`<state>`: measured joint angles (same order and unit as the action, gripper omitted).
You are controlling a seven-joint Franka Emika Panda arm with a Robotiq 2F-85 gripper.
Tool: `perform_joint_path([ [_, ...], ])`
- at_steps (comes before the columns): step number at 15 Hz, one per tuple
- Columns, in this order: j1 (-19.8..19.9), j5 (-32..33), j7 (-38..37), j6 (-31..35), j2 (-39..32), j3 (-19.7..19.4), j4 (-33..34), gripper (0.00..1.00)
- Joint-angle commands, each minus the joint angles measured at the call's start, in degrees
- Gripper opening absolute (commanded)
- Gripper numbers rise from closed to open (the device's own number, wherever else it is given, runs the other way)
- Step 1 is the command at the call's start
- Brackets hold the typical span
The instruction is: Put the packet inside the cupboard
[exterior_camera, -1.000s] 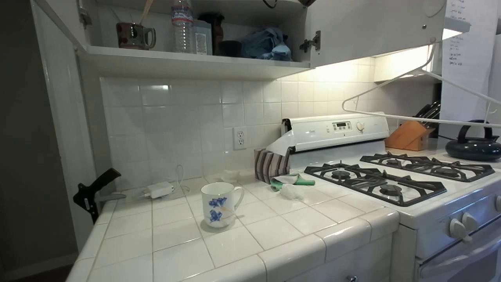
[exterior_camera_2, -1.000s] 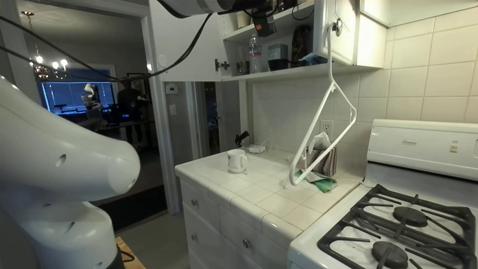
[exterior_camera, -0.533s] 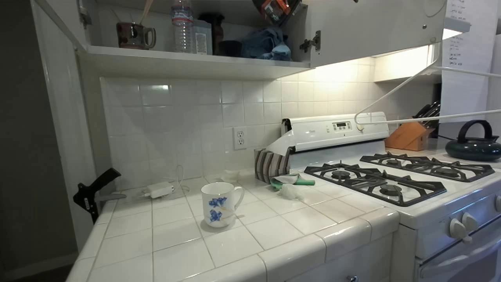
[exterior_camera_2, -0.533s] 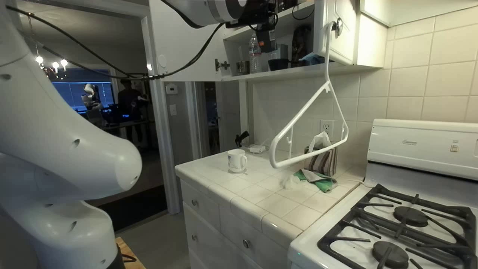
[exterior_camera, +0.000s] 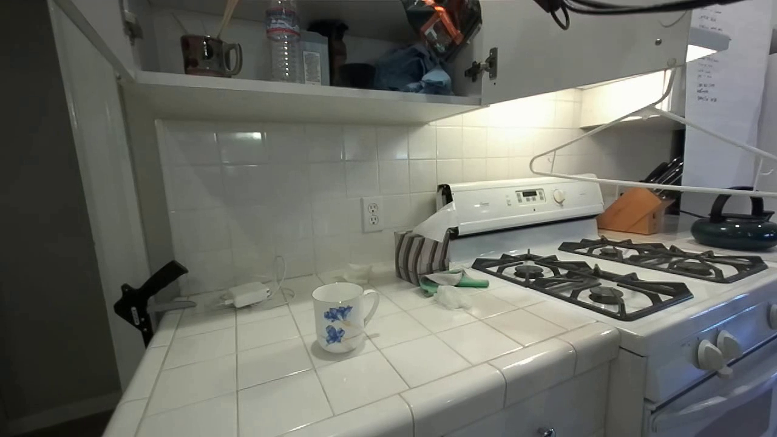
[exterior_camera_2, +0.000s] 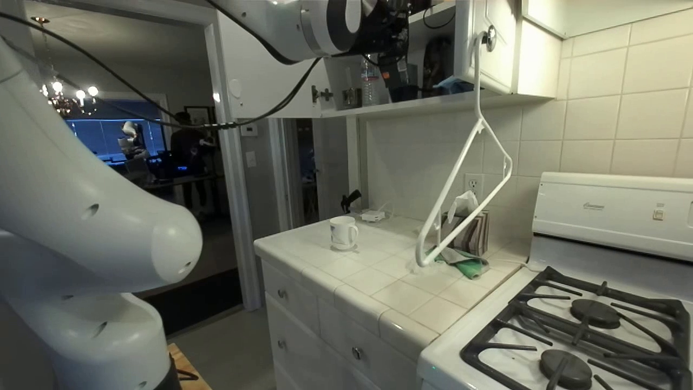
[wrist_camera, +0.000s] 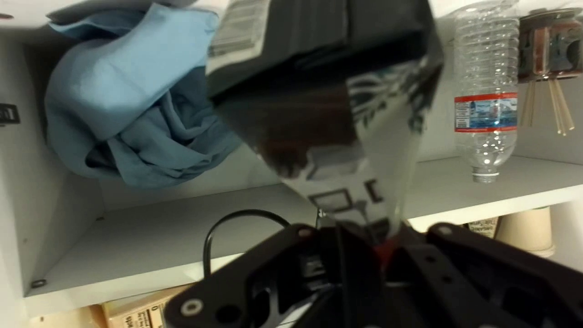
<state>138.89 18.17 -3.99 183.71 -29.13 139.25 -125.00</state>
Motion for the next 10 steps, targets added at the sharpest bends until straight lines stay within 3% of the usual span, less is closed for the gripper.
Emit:
perform_joint_path([
  [1, 2.4, 1.3, -3.8, 7.5, 3.3, -0.5, -2.0, 0.00],
  [4, 2.5, -1.2, -2.3, 10.8, 5.3, 1.0, -1.3, 0.00],
  [10, 2.0, -6.2, -2.3, 14.3, 12.8, -0.4, 4.2, 0.00],
])
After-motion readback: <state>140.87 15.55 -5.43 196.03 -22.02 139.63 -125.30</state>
